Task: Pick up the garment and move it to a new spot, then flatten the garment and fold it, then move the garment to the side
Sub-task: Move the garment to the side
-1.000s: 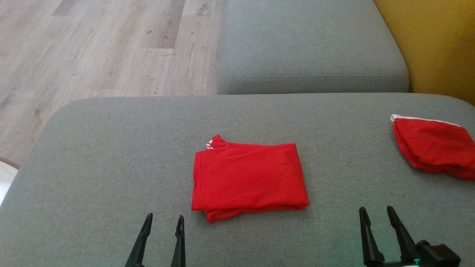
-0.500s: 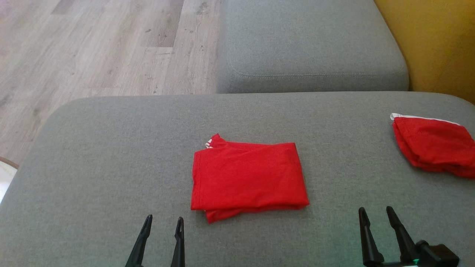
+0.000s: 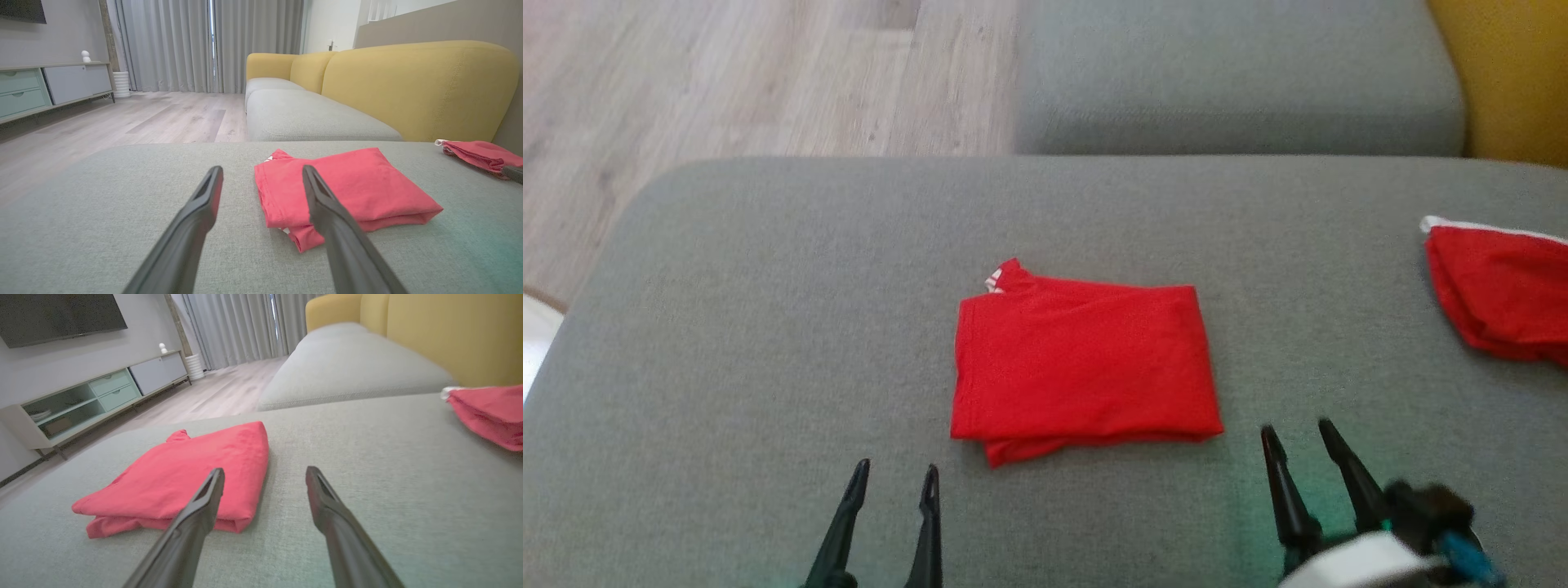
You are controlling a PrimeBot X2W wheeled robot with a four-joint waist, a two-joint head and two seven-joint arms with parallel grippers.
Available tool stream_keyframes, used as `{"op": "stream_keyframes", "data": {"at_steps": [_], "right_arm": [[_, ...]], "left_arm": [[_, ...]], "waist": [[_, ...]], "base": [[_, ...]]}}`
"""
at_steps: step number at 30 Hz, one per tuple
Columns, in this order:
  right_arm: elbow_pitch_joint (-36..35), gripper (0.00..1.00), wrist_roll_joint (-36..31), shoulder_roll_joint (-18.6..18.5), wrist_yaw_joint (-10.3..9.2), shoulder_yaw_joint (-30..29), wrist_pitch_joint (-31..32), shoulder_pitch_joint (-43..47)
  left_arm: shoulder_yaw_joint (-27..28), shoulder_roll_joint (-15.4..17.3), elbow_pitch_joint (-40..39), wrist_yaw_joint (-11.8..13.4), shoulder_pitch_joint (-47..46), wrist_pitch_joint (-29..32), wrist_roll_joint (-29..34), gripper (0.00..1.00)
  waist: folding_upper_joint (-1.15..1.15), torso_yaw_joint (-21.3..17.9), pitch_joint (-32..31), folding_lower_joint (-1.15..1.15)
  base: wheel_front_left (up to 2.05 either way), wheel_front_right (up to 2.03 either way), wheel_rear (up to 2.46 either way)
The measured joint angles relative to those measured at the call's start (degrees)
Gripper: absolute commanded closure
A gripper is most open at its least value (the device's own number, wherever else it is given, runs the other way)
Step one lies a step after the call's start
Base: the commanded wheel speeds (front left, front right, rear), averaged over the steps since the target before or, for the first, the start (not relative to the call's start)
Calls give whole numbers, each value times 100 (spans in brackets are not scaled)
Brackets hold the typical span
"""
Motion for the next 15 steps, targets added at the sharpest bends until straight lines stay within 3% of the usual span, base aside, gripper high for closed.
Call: {"op": "stream_keyframes", "data": {"at_steps": [3,9,15], "right_arm": [[263,0,412,-2,0,47,326,-362],[628,0,1973,-207,0,501,1764,-1390],[1223,0,2641,-448,0,343,2607,-2051]], "left_arm": [[-87,-1,-7,26,-84,0,-57,0],[-292,-13,-12,109,-514,0,-112,0],[-457,-27,22,154,-756,0,-111,0]], "waist": [[0,50,144,0],[0,206,609,1],[0,396,886,1]], "base": [[0,0,0],[0,0,0],[0,0,0]]}}
